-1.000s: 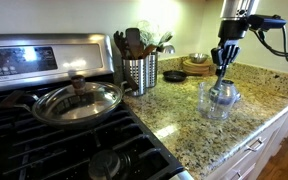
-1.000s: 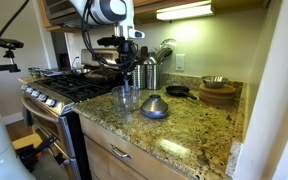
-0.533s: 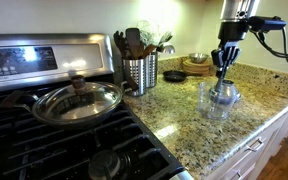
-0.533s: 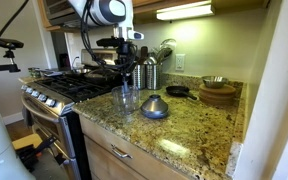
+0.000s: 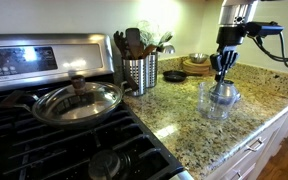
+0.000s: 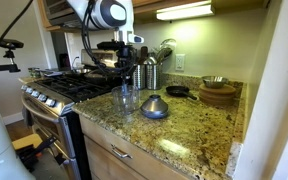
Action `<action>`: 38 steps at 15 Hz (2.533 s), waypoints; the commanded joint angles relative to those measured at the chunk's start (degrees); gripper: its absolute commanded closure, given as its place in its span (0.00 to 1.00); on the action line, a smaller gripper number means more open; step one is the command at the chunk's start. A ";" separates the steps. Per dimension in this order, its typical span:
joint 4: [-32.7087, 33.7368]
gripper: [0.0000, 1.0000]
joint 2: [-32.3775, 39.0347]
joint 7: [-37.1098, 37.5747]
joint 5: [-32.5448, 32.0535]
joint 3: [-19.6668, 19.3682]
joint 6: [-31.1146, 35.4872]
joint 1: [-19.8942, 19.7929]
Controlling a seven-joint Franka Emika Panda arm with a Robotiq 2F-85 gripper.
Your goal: Put the blade in the clear bowl and then cover the bowl with the grey lid
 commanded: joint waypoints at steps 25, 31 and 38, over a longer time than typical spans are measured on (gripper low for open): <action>-2.73 0.94 3.61 -3.57 -0.52 -1.08 8.67 0.63; -2.16 0.94 4.28 -2.28 -1.89 -1.21 7.53 0.45; -2.80 0.94 4.37 -3.09 -1.55 -1.43 8.21 0.50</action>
